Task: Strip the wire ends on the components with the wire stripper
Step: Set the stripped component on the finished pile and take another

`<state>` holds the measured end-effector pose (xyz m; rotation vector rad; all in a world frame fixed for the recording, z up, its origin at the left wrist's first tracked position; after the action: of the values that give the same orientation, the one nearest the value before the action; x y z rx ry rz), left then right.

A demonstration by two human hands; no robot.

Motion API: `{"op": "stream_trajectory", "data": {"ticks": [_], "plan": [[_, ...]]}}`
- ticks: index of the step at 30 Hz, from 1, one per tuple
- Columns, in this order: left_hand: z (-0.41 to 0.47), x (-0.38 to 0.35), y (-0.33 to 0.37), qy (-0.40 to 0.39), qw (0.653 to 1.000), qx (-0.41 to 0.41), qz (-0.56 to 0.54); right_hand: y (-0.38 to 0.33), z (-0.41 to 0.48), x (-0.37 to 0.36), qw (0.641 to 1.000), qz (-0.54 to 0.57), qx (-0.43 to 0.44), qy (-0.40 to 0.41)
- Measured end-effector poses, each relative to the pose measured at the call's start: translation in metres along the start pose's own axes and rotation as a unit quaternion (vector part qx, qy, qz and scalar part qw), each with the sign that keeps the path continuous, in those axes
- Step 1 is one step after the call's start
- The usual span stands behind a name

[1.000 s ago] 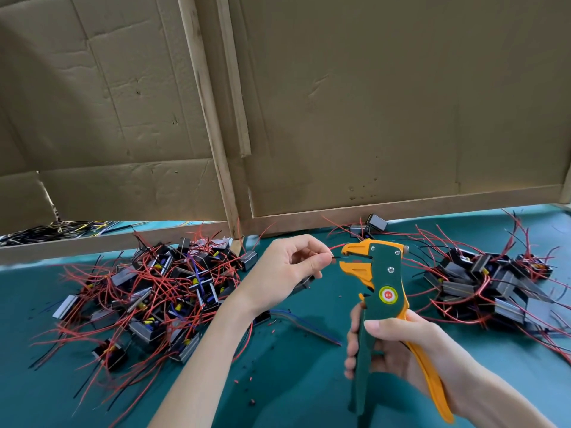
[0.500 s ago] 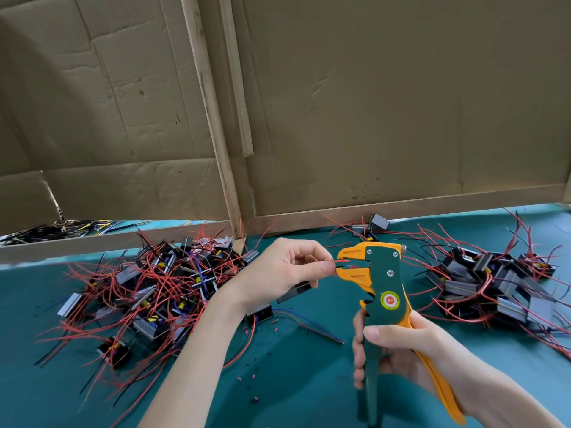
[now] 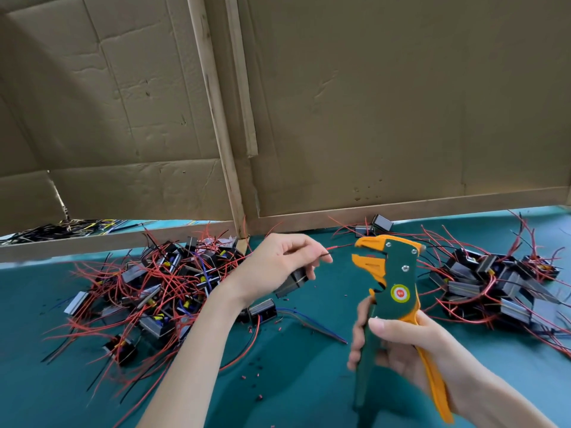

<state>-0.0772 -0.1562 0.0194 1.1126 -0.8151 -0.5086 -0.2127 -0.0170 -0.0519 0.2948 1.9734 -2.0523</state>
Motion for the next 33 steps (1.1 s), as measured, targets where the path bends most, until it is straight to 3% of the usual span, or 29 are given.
{"op": "stream_trajectory", "data": {"ticks": [8, 17, 33], "plan": [[0.000, 0.003, 0.007, 0.037, 0.995, -0.036, -0.088, -0.002, 0.002, 0.014, 1.000, -0.012, 0.003, 0.019], [-0.005, -0.006, 0.014, 0.004, 0.999, -0.011, -0.035, 0.002, 0.001, 0.010, 0.999, -0.030, -0.021, -0.029], [-0.007, -0.007, 0.013, -0.032, 0.999, 0.007, -0.017, -0.003, -0.002, 0.001, 0.997, -0.066, -0.025, -0.038]]}}
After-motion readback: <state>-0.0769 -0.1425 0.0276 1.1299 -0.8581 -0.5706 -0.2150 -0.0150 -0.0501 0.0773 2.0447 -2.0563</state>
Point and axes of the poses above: each hand's wrist, its own z-axis towards the middle knuckle, its own x-axis out of the back of the hand, y = z × x, the point moved 3 cm from there along z, towards the middle knuckle, and after that the axes turned 7 degrees about -z, right-handed, at the moved point
